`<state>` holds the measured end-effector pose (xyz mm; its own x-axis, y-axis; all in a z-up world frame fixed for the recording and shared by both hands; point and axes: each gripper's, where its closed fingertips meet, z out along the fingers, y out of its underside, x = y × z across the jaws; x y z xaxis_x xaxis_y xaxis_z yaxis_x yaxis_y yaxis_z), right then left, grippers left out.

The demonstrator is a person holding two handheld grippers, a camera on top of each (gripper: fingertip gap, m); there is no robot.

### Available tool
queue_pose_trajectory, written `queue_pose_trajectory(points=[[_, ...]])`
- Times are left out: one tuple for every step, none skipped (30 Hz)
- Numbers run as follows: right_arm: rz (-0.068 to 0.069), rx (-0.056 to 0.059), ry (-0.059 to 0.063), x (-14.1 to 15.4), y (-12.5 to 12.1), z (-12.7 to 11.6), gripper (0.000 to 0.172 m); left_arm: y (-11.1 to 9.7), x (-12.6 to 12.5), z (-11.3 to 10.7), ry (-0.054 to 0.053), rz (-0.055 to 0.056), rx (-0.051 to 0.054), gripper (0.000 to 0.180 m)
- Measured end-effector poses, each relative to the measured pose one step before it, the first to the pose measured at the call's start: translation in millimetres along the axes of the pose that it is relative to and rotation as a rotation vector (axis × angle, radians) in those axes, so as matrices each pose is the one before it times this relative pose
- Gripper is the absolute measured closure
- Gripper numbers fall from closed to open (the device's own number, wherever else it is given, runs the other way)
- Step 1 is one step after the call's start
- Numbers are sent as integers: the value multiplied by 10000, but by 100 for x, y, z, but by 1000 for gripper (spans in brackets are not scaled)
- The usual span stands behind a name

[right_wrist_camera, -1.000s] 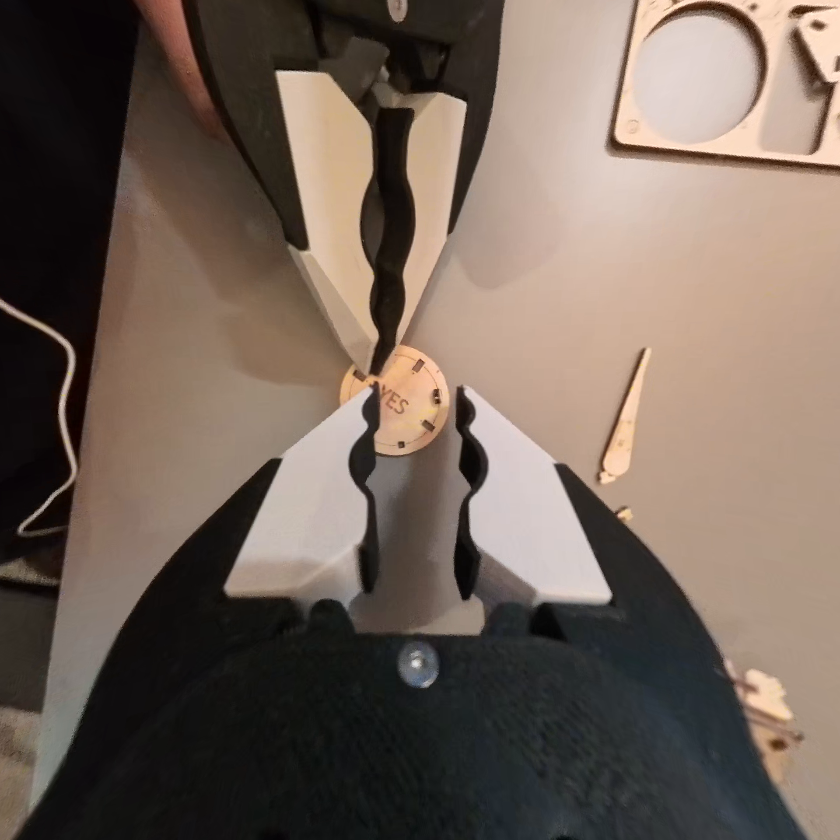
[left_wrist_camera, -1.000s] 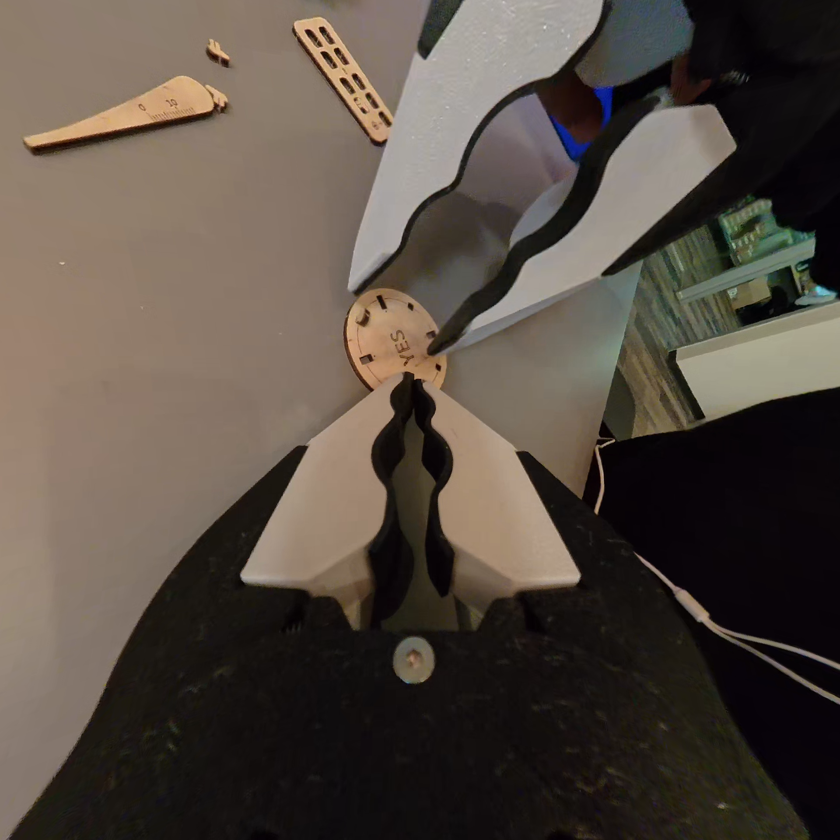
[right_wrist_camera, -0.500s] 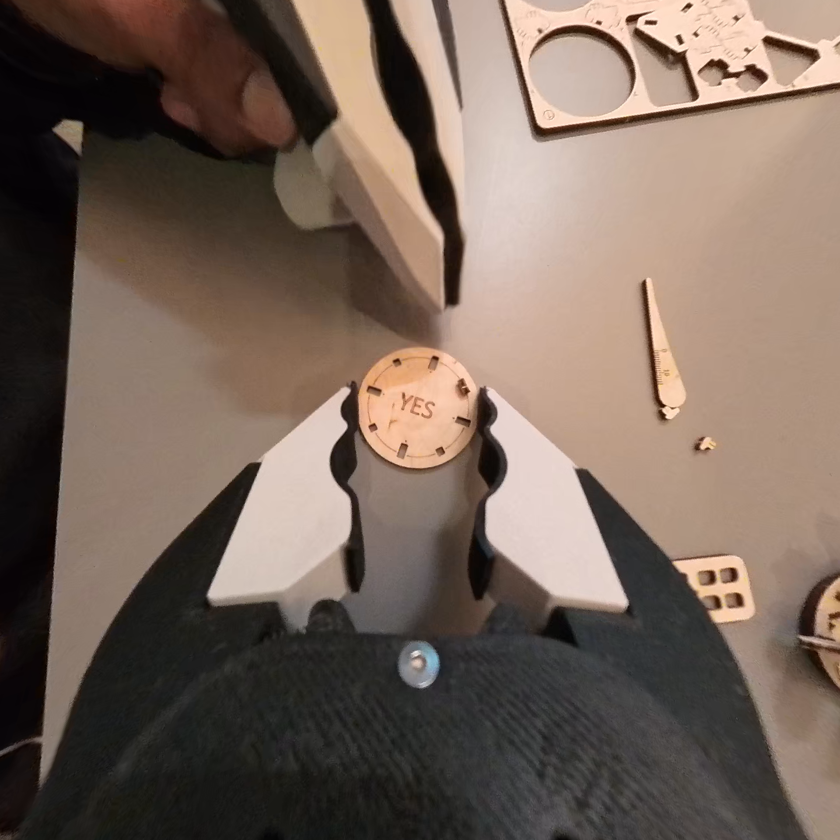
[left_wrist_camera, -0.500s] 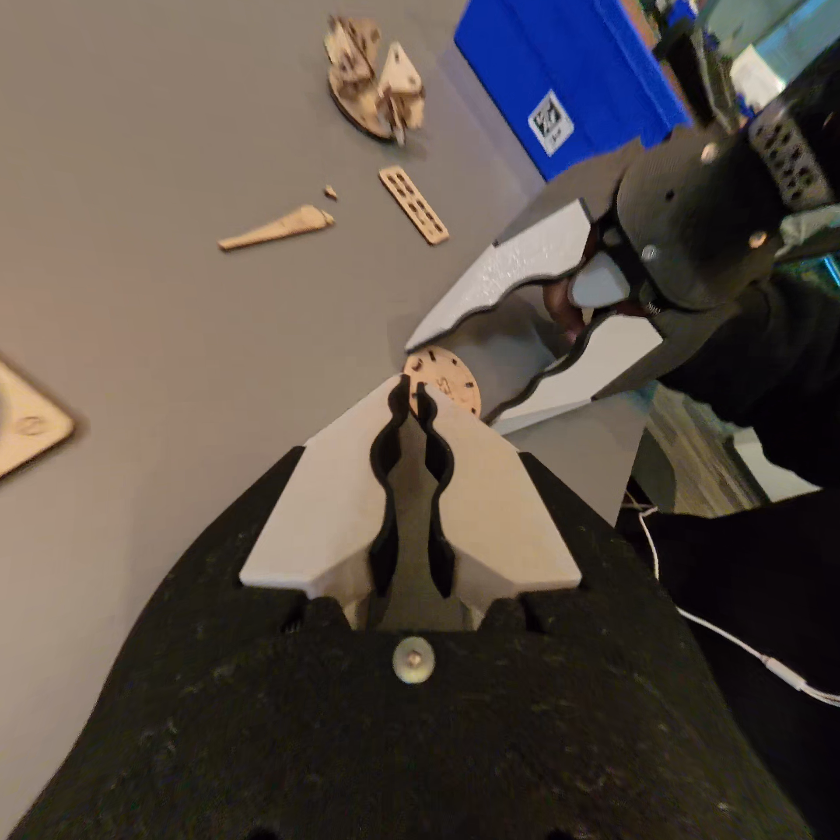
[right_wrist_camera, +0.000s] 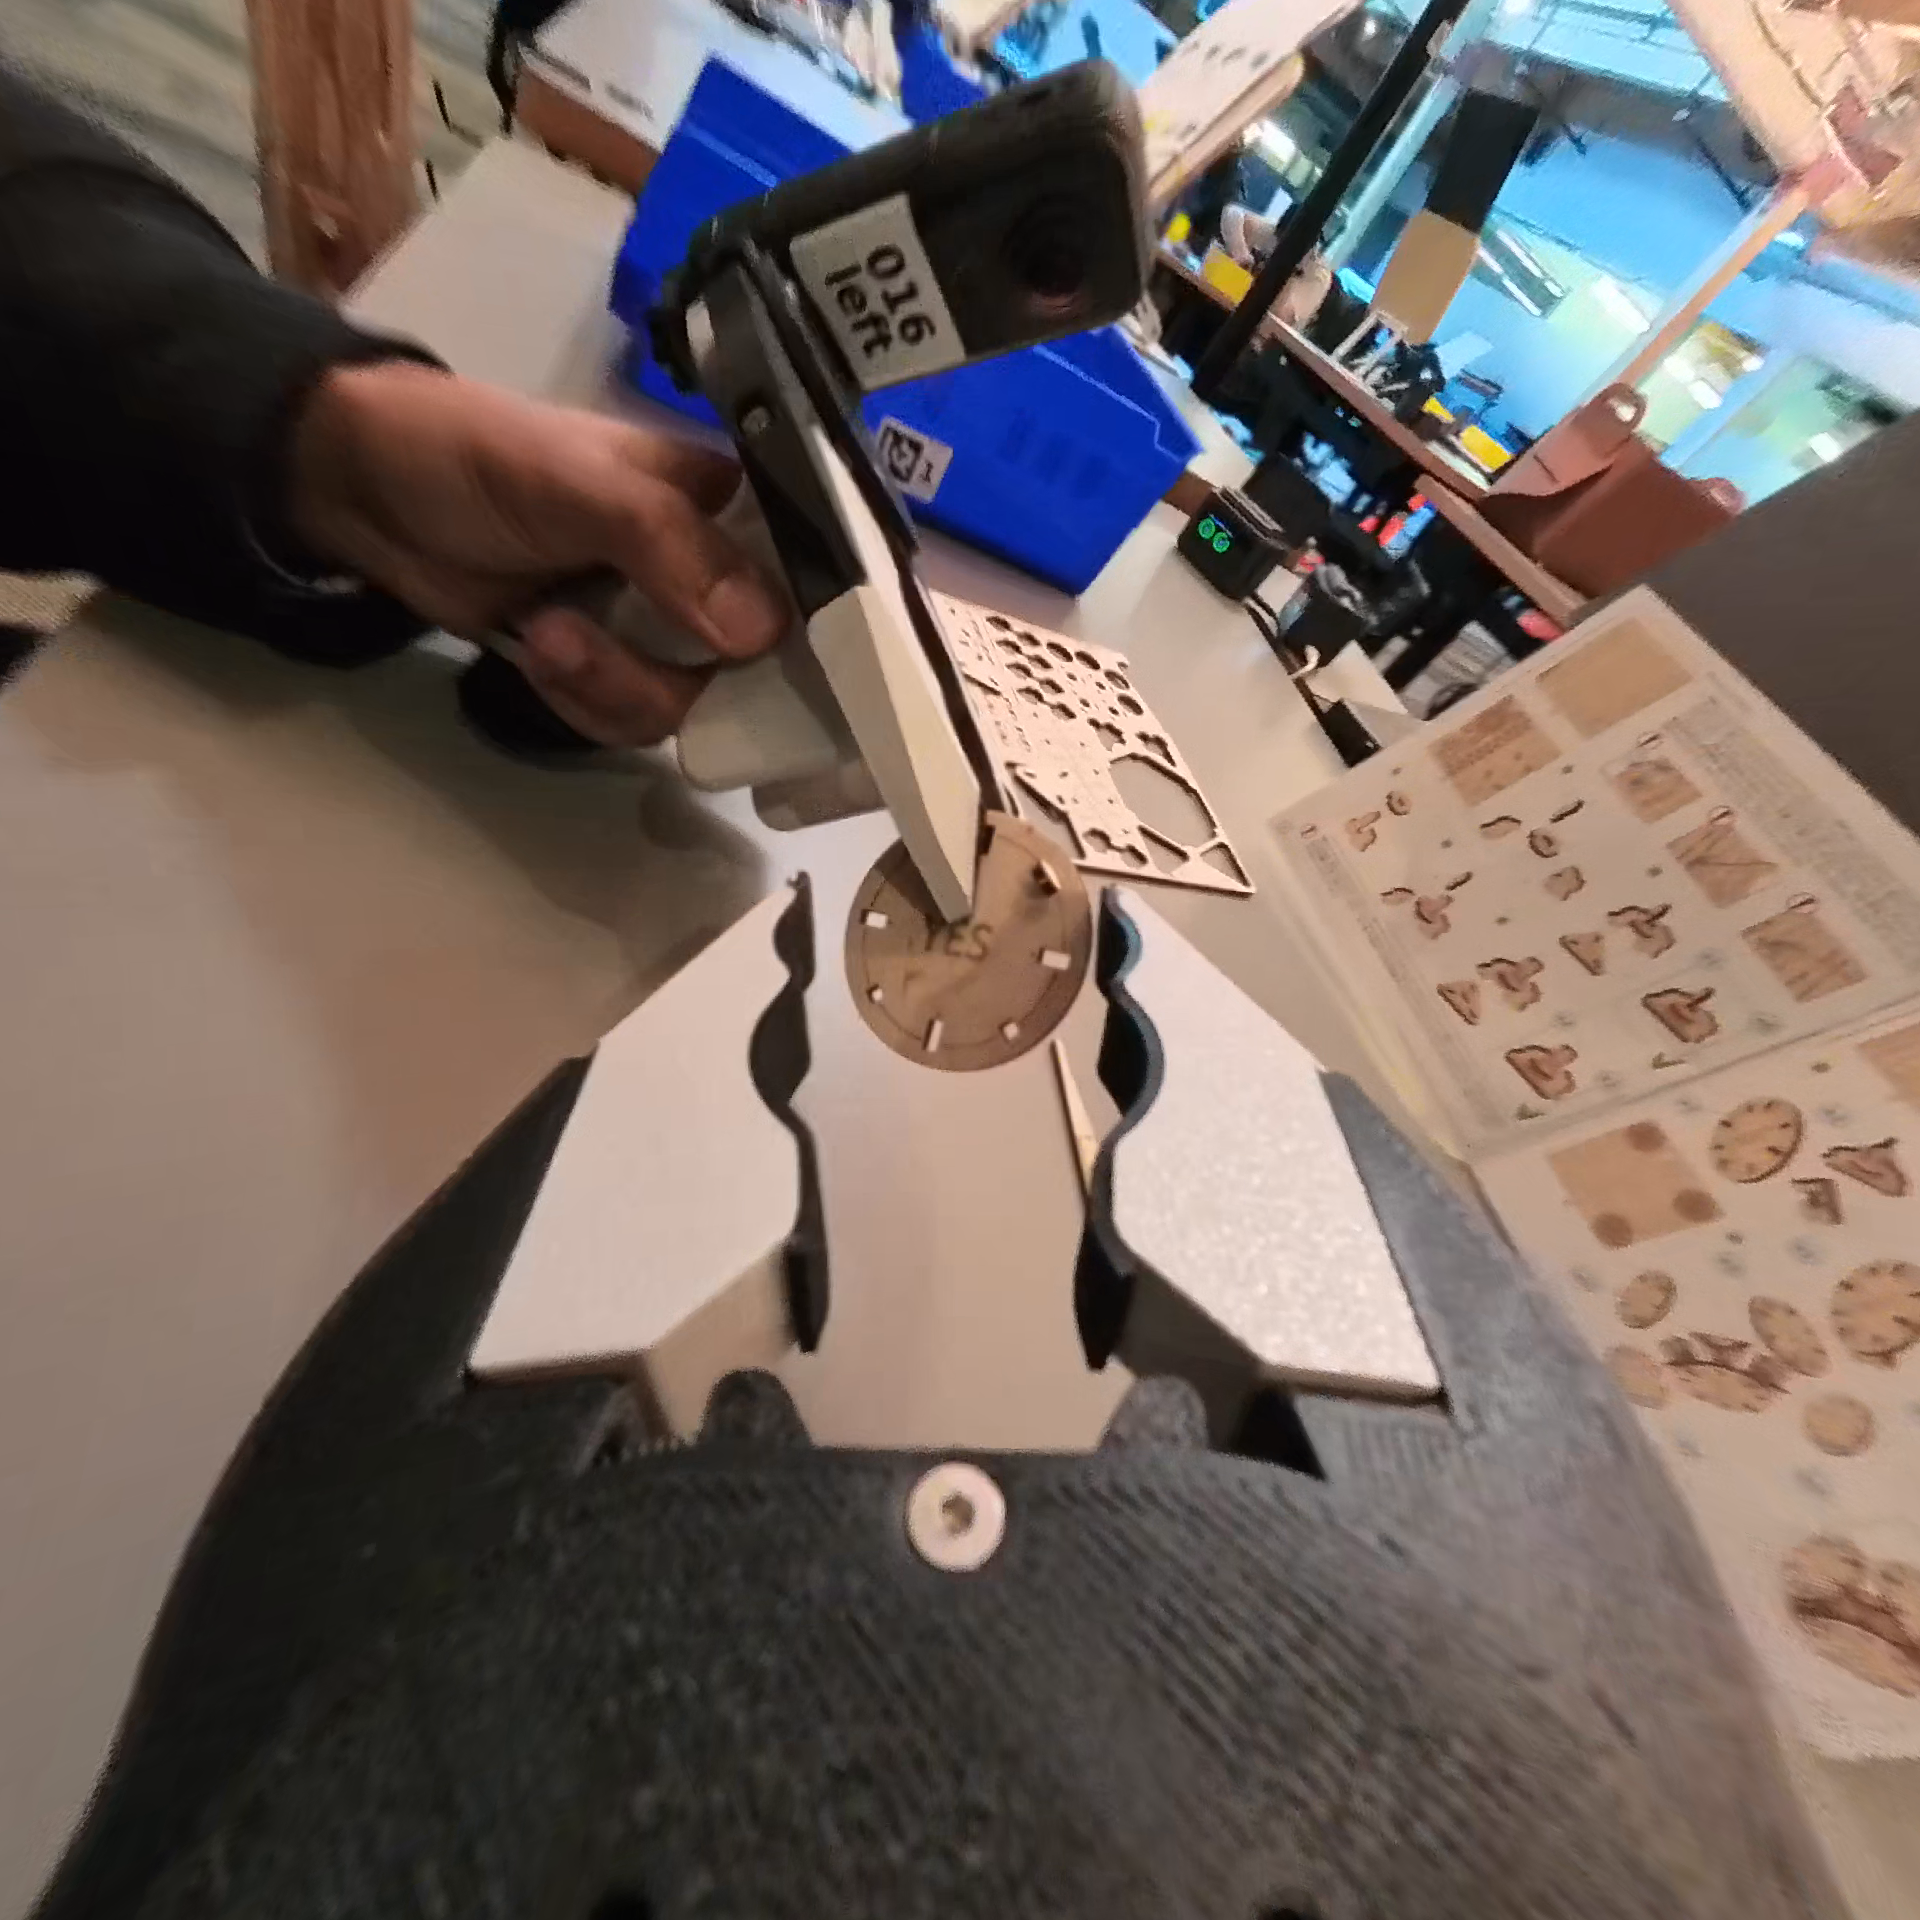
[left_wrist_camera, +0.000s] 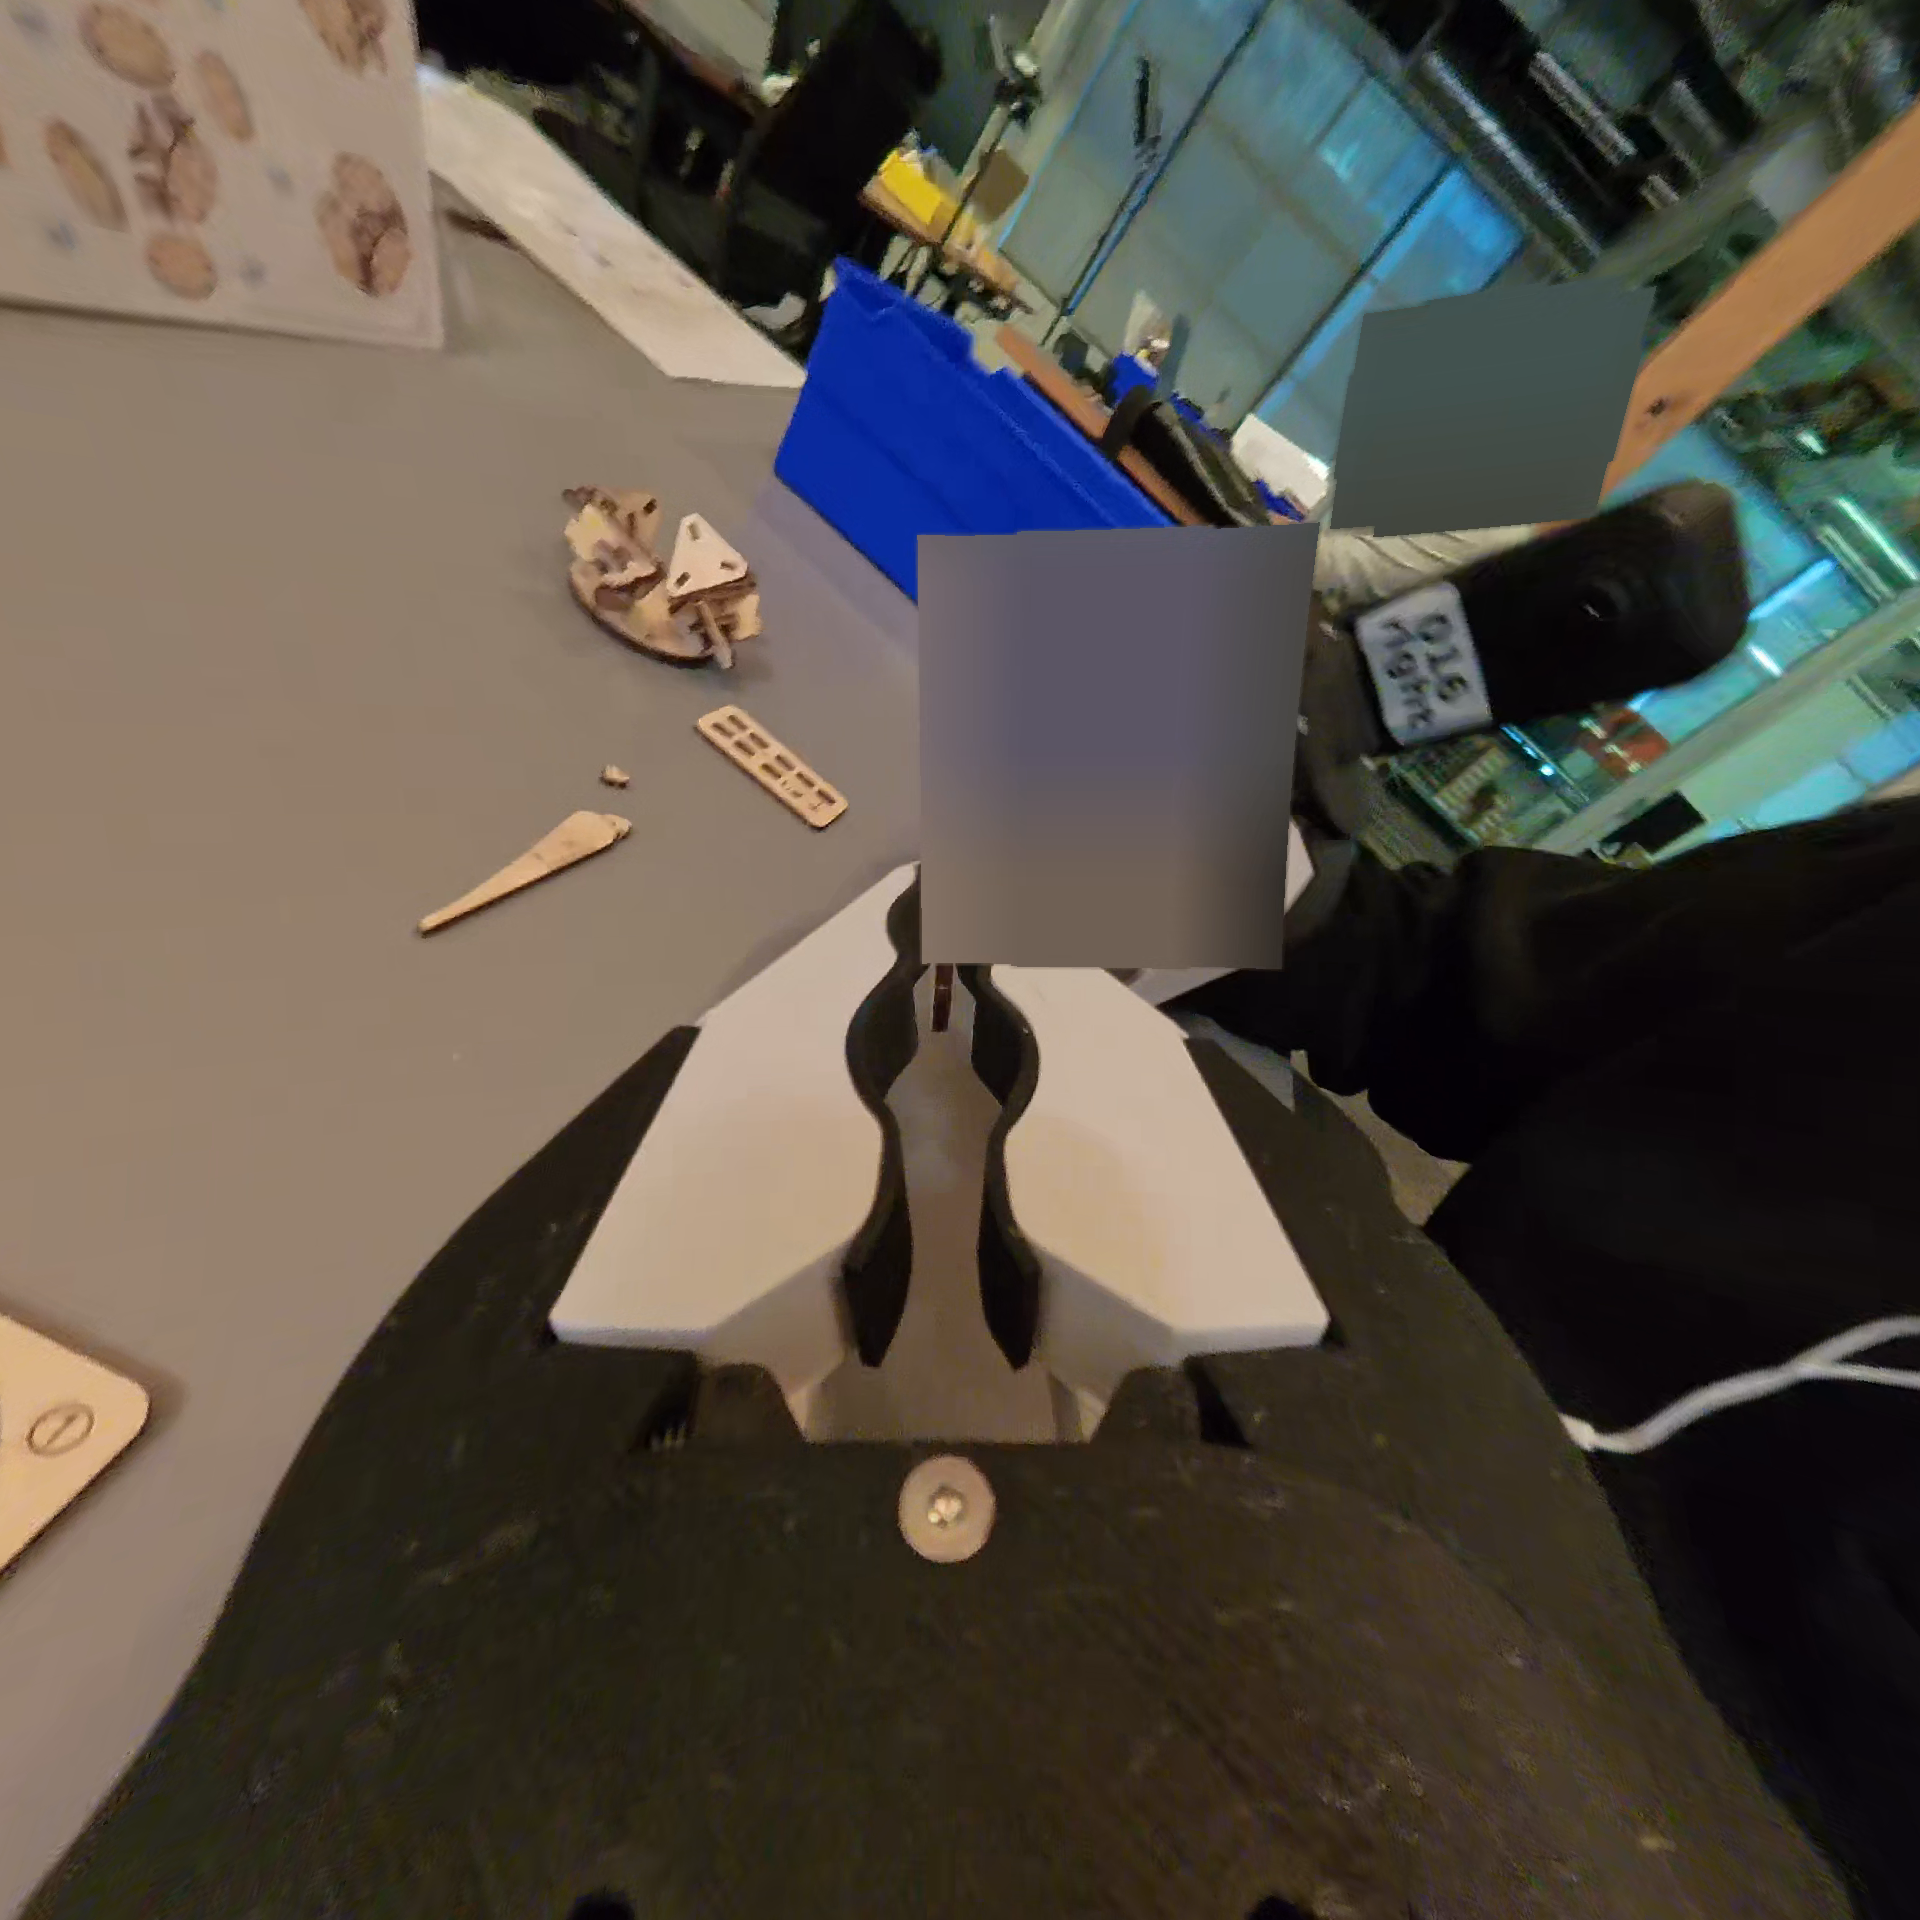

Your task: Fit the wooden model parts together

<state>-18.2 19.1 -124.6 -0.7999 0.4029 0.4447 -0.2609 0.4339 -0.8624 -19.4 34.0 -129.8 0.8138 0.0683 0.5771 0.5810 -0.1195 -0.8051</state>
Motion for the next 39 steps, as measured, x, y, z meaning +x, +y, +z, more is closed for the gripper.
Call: queue_pose_trajectory(points=[[564,289,-238,125,-282,-391,114,-140,475,-43,223,245,127,180],[643,325,-335,56,-340,-437,113,57,303,-35,69,168,27,180],[668,258,-343,60,-232,-397,113,201,317,11,57,253,-66,180],[621,204,-313,30,-169,-328,115,216,222,82,7,242,-119,180],[513,178,-313,-108,-166,-229,117,132,218,124,13,202,-86,180],[346,174,-284,-240,-139,-132,122,73,334,155,131,105,-46,180],[165,107,-150,-180,-50,-38,128,172,292,180,172,-14,-82,180],[6,33,-68,-149,23,7,135,294,143,169,123,-97,-146,180],[-74,-10,-39,-133,23,2,143,262,161,101,139,-99,-128,180],[-72,-44,-8,-83,33,18,150,79,215,10,147,-59,-23,180],[-33,-52,-44,-112,58,21,154,-43,86,-57,53,-25,55,180],[14,-33,-110,-183,35,32,157,17,49,-75,27,-12,14,180],[52,6,-50,-69,-7,17,158,83,94,-44,65,-20,-28,180],[51,9,-54,-74,-2,20,159,83,95,12,47,-6,-26,180],[37,44,-64,-88,-51,-23,160,79,135,16,50,40,-36,180],[37,43,-51,-45,-37,-35,163,64,122,31,43,56,-41,180],[56,0,-80,-52,39,-16,164,88,36,37,-19,60,-50,180],[60,-25,-74,-56,69,-7,164,77,-8,9,-35,49,-43,180],[34,-21,-70,-62,41,-6,164,69,28,8,-8,42,-42,180],[31,-4,-69,-84,9,-14,165,40,55,-5,2,45,-19,180],[28,-2,-54,-63,-6,-4,165,29,55,3,-9,56,-12,180],[18,-15,-51,-71,12,-19,165,33,39,19,-22,75,-28,180],[7,-16,-49,-64,13,-11,165,48,29,48,-48,123,-37,180],[9,-12,-36,-46,28,-14,165,42,1,36,-102,176,-43,180],[12,-33,-49,-63,62,4,165,99,2,62,-123,219,-72,180],[-2,-40,-61,-68,84,-9,165,118,18,73,-115,223,-93,180],[0,-37,-37,-43,80,-18,165,90,-6,65,-124,195,-71,180],[4,-15,-43,-49,54,-22,165,69,65,45,-47,116,-61,180],[45,2,-58,-65,4,-28,165,30,61,15,-5,54,-26,180],[51,-24,-21,-9,21,4,165,27,18,-8,-27,7,-36,180],[5,-45,13,1,52,26,165,55,-34,-13,-32,9,-36,180],[-1,-42,14,-3,77,31,165,56,-30,5,-45,23,-39,180],[73,-53,-28,4,101,43,165,98,-65,11,-83,81,-65,180],[120,-53,-60,1,133,35,165,123,-54,12,-94,75,-89,180],[102,1,-44,32,78,12,165,43,-38,25,-62,34,-36,180],[91,31,-40,30,36,19,165,27,-22,9,-25,7,-18,180],[81,13,-45,13,46,30,165,54,-20,-8,-17,8,-40,180],[62,-10,-41,-1,75,27,165,65,-19,-2,-18,16,-47,180],[54,-16,-43,-12,53,24,165,66,-6,18,-7,4,-48,180]])
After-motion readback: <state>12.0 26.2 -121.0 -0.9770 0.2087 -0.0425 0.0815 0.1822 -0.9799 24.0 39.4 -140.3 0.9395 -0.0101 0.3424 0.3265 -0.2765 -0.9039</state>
